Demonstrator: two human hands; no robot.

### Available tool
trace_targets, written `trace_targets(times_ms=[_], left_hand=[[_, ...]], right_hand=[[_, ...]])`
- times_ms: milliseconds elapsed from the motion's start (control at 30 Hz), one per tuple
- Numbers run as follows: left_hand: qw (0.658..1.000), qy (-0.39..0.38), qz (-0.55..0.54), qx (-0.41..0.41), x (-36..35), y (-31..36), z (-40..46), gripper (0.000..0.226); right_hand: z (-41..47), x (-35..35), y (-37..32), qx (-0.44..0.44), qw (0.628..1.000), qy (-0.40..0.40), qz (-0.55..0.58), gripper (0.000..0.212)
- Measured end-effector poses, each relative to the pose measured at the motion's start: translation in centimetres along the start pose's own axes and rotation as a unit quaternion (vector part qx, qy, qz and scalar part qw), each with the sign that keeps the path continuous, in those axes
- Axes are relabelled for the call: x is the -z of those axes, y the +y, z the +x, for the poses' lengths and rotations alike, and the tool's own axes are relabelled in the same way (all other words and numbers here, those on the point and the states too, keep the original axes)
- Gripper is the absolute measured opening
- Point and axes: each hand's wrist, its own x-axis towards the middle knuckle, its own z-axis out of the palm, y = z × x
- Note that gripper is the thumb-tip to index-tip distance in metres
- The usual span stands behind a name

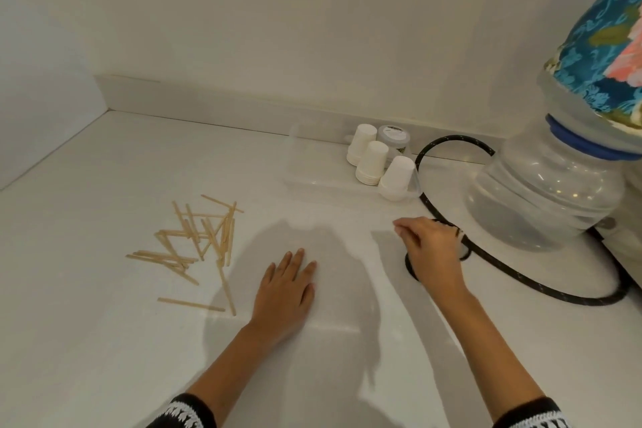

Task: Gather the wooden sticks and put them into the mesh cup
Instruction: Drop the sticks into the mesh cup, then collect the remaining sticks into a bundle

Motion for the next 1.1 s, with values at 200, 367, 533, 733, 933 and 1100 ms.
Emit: trace_targets(times_ms=[200, 367, 533, 733, 933, 1100], left_hand=[[0.995, 0.035, -0.078, -0.057, 3.9, -4.8, -2.7, 0.042], [0.992, 0.108, -0.063, -0.015, 8.2, -12.9, -4.8, 0.039], [0.993, 0.099, -0.013, 0.067, 11.2, -20.7, -5.6, 0.058], [0.998, 0.053, -0.028, 0.011, 10.2, -25.1, -6.8, 0.047], [0.982, 0.129, -0.128, -0.047, 10.0, -24.1, -7.9, 0.026], [0.979, 0.133, -0.132, -0.08, 10.1, -23.7, -8.0, 0.026]], right_hand=[[-2.5, -6.9, -6.9, -0.025, 0.992, -0.103, 0.067, 0.013], [-4.6, -12.5, -12.8, -0.067, 0.969, -0.21, 0.112, 0.034], [-7.6, -17.1, -18.1, -0.071, 0.952, -0.292, 0.062, 0.068], [-9.9, -20.5, -22.9, -0.055, 0.953, -0.296, -0.025, 0.073], [-9.9, -22.7, -25.6, -0.083, 0.975, -0.208, 0.01, 0.055], [-9.7, -22.8, -26.1, -0.074, 0.978, -0.19, 0.042, 0.054]])
